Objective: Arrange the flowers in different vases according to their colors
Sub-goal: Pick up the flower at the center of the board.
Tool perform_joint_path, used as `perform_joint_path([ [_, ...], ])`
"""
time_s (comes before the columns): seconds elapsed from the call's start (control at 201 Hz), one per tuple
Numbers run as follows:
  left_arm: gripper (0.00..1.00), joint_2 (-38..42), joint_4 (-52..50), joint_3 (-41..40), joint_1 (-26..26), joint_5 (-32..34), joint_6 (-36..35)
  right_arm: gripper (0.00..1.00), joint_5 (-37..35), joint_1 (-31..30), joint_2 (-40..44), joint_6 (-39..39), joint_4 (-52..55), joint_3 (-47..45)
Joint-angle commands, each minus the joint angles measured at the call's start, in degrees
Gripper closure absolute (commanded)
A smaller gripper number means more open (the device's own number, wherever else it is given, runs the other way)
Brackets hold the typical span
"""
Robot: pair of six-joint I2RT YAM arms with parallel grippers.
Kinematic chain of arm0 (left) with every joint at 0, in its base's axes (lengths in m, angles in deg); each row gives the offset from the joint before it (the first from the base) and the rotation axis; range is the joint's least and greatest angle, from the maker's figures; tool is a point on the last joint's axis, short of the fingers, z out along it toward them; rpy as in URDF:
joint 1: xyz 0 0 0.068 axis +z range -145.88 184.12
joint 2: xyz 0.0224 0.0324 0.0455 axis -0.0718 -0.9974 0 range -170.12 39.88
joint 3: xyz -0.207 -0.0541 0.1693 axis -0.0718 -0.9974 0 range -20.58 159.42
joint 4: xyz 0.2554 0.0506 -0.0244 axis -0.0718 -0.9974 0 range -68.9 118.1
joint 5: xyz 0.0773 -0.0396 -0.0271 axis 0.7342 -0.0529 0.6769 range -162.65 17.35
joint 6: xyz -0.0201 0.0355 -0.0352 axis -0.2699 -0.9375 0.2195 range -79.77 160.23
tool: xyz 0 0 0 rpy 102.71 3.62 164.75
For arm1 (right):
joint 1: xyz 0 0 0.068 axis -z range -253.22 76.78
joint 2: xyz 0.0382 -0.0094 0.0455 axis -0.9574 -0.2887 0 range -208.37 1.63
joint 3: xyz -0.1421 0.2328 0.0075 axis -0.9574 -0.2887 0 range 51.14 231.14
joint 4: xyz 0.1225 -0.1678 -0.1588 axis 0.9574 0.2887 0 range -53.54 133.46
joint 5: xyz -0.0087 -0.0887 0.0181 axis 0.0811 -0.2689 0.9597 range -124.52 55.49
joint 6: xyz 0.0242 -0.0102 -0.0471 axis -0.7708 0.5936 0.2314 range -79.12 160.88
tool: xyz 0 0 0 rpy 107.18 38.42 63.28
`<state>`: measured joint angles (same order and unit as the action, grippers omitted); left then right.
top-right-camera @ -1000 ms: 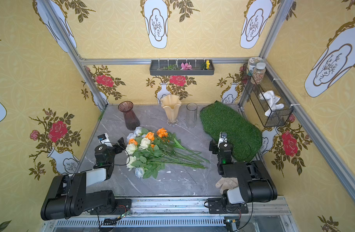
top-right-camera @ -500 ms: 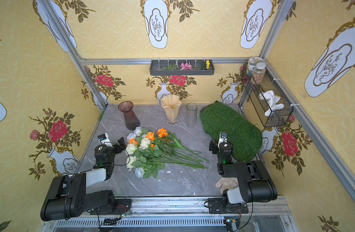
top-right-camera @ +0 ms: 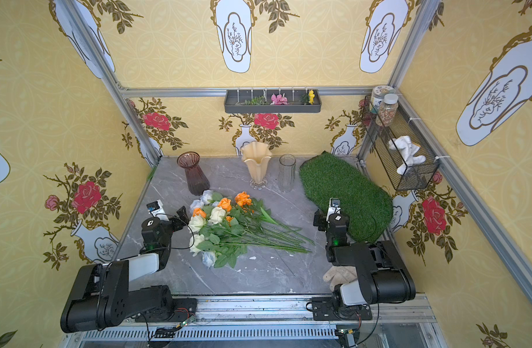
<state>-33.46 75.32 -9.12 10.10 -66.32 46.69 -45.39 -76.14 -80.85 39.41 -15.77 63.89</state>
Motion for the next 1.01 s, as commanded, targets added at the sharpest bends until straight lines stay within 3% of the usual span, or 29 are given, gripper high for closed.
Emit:
perform_joint_path([
  [0.0, 0.00, -0.31, 1.32, -0.02, 0.09, -0.84, -0.61, 0.03, -0.29, -0.07, 0.21, -0.46, -0.33, 0.34],
  [0.259, 0.00, 0.54, 1.81, -0.67, -0.21, 2.17, 0.37, 0.03, -0.50, 0.00, 0.23, -0.46, -0.66, 0.13],
  [0.408, 0.00, 2.52, 13.15, -7.86, -5.26, 17.21, 0.75, 0.03, -1.96, -1.86, 0.36, 1.43, -2.32, -0.85],
  [0.543, 0.00, 2.42, 17.42, -8.68, -7.83, 20.93, -1.11, 0.03, -5.88, -4.21, 0.48, 2.57, -6.70, -2.99],
  [0.623, 0.00, 6.84, 15.88, -9.05, -8.50, 25.38, -1.22, 0.03, -8.38, -5.43, 2.36, 2.90, -8.41, -4.42],
  [0.717, 0.00, 18.53, 7.04, -9.08, -9.75, 31.43, -0.11, 0.03, -10.64, -6.24, 8.77, 2.85, -2.20, -3.66],
  [0.827, 0.00, 34.25, -24.43, 0.11, -9.85, 34.49, 5.70, 0.03, -9.82, -8.00, 21.00, 3.83, 13.38, 0.41],
  [0.922, 0.00, 37.97, -42.82, 9.43, -9.78, 40.01, 11.64, 0.03, -6.77, -8.58, 31.44, -1.04, 21.49, 2.62],
  [1.001, 0.00, 37.16, -55.87, 17.31, -9.80, 42.34, 16.33, 0.03, -4.56, -8.68, 39.85, -12.79, 36.40, 8.50],
])
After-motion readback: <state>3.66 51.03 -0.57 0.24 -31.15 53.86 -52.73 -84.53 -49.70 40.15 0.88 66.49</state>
